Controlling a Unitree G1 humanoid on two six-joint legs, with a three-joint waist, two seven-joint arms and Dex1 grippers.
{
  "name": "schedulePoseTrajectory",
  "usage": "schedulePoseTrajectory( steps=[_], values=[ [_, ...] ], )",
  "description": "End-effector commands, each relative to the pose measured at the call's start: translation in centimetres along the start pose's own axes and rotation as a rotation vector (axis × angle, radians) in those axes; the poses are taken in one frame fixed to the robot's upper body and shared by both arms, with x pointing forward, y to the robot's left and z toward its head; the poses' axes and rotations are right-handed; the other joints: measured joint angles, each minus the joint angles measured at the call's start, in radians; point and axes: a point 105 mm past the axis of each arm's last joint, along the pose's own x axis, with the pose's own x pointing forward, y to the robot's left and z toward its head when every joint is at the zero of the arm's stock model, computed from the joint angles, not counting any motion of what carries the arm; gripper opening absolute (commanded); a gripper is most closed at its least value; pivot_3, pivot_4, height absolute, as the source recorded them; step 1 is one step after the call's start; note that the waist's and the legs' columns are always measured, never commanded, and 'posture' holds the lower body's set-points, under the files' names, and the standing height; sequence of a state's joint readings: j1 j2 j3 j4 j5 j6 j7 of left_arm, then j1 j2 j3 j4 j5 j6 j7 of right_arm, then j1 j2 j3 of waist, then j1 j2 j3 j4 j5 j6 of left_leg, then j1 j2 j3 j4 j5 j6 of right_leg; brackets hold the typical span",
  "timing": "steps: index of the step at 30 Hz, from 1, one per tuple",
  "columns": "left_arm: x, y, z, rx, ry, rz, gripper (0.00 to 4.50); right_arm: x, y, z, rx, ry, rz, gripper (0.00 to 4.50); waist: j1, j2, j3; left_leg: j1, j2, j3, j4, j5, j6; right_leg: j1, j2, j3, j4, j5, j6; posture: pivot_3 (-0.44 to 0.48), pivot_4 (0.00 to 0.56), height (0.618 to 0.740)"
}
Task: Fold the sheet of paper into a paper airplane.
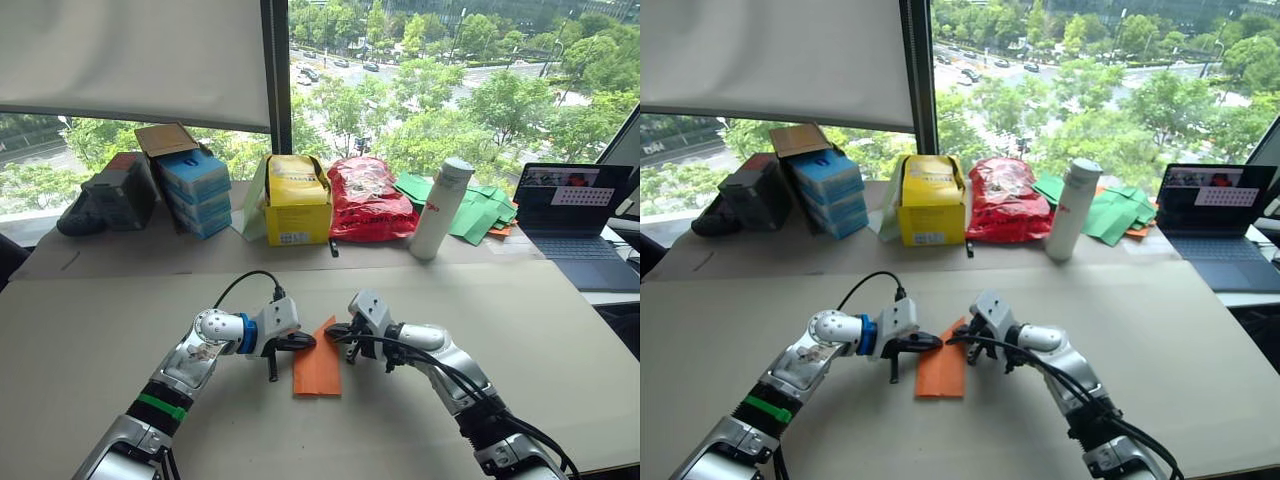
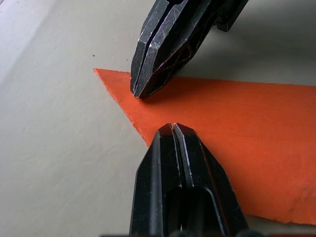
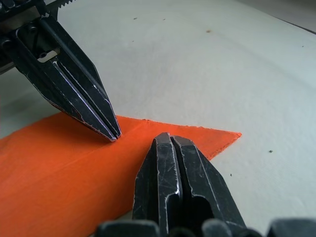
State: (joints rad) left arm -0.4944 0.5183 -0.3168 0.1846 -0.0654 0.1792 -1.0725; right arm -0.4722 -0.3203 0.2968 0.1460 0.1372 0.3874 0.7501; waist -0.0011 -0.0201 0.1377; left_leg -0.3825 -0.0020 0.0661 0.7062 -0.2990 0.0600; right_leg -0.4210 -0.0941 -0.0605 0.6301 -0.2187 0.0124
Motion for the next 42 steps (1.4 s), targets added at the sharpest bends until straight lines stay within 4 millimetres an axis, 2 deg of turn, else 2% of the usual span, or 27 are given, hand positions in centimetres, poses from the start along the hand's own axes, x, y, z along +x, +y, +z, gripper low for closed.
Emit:
schedulePoseTrajectory(
  steps=[1, 5, 8, 12, 23, 42],
  values=[
    [0.1, -0.6, -0.8, 0.002, 0.042, -0.014, 0.05, 0.2, -1.5, -1.9, 0.024, 0.077, -0.065, 0.0, -0.003, 0.0, 0.0, 0.001, 0.0, 0.0, 0.0, 0.0, 0.0, 0.0, 0.0, 0.0, 0.0, 0.0, 0.0, 0.0, 0.15, 0.74],
    [0.1, -0.6, -0.8, 0.001, 0.043, -0.011, 0.05, 0.2, -2.5, -2.1, 0.029, 0.082, -0.094, 0.0, -0.002, 0.0, 0.0, 0.002, 0.0, 0.0, 0.0, 0.0, 0.0, 0.001, 0.0, 0.0, 0.001, 0.0, 0.0, 0.0, 0.15, 0.74],
    [0.1, -0.6, -0.8, 0.001, 0.043, -0.009, 0.05, 0.2, -2.3, -1.8, 0.021, 0.07, -0.075, 0.0, -0.002, 0.0, 0.0, 0.001, 0.0, 0.0, 0.0, 0.0, 0.0, 0.001, -0.001, 0.0, 0.001, 0.0, 0.0, 0.0, 0.15, 0.74],
    [0.0, -0.6, -0.9, 0.0, 0.045, -0.006, 0.05, 0.0, -0.9, -1.5, 0.02, 0.042, -0.012, 0.0, -0.001, 0.0, 0.0, 0.001, 0.0, 0.0, 0.0, 0.0, 0.0, 0.001, -0.001, 0.0, 0.001, 0.0, 0.0, 0.0, 0.15, 0.74],
    [0.2, -0.4, -0.7, -0.003, 0.042, -0.006, 0.05, -1.2, 2.5, -3.2, 0.012, 0.133, 0.094, 0.0, -0.001, 0.0, 0.0, 0.001, 0.0, -0.001, 0.0, -0.001, 0.001, 0.001, -0.002, 0.001, 0.0, 0.0, 0.0, 0.0, 0.15, 0.74],
    [0.1, -0.1, -0.8, 0.004, 0.048, -0.002, 0.05, -2.8, 5.8, -4.1, 0.028, 0.189, 0.196, 0.0, 0.002, 0.0, -0.001, 0.001, 0.0, -0.001, 0.0, -0.001, 0.002, 0.001, -0.001, 0.0, 0.0, 0.0, 0.0, 0.0, 0.15, 0.74]
  ],
)
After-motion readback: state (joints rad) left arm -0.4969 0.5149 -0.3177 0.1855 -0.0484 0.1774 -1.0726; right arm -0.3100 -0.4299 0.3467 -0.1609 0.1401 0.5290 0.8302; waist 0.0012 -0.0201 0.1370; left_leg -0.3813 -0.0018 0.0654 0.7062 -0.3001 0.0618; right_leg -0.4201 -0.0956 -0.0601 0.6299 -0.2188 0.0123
